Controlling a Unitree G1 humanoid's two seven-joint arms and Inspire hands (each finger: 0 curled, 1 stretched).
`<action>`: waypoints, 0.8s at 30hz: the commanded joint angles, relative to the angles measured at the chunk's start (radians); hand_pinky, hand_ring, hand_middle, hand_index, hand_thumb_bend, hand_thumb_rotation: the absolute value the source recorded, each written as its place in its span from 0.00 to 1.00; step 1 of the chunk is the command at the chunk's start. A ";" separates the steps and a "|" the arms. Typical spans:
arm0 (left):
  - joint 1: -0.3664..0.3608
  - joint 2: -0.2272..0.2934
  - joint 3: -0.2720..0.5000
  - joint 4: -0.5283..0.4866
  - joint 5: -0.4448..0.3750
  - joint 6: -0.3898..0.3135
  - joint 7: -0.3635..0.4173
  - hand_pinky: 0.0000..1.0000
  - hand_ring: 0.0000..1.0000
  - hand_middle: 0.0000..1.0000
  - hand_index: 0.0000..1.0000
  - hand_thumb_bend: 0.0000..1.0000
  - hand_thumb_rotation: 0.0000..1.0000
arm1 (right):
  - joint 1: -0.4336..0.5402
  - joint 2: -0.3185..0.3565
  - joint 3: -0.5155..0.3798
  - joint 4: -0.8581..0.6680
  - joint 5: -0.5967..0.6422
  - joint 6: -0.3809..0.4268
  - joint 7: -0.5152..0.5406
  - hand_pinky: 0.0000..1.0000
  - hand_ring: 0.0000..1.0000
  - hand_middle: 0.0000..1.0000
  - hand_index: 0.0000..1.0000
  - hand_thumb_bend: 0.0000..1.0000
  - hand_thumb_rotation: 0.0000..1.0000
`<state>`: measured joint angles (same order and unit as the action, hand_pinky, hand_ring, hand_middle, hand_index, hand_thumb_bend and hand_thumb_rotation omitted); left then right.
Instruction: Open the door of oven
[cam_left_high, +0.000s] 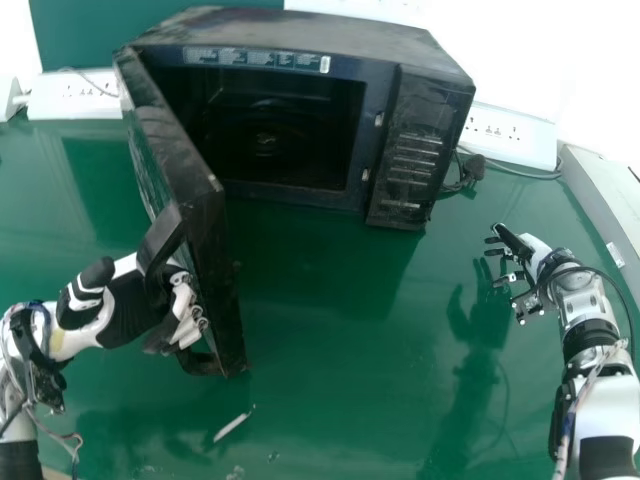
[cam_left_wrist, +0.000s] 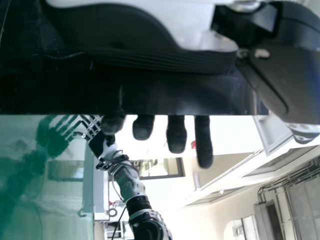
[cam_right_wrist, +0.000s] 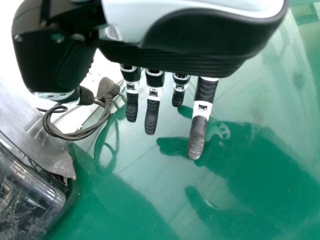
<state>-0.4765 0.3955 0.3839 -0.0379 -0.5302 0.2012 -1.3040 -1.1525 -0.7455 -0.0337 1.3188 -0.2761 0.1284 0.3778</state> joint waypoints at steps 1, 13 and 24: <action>-0.096 -0.031 0.271 -0.124 -0.198 -0.331 0.132 0.08 0.12 0.18 0.31 0.69 0.53 | 0.061 0.012 0.006 0.043 0.001 0.039 0.039 0.81 0.79 0.81 0.86 0.53 0.56; -0.084 0.089 0.363 -0.113 -0.318 -0.178 0.073 0.12 0.17 0.24 0.39 0.70 0.62 | 0.059 0.011 0.015 0.047 -0.008 0.052 0.058 0.83 0.80 0.84 0.87 0.52 0.64; -0.090 0.134 0.482 -0.023 -0.412 -0.163 0.012 0.04 0.07 0.15 0.31 0.80 0.68 | 0.064 0.010 0.004 0.043 0.002 0.027 0.059 0.75 0.79 0.83 0.88 0.50 0.62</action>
<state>-0.4152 0.4819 0.5260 -0.0135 -0.5753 0.2064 -1.3927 -1.1592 -0.7443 -0.0336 1.3166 -0.2756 0.1199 0.4130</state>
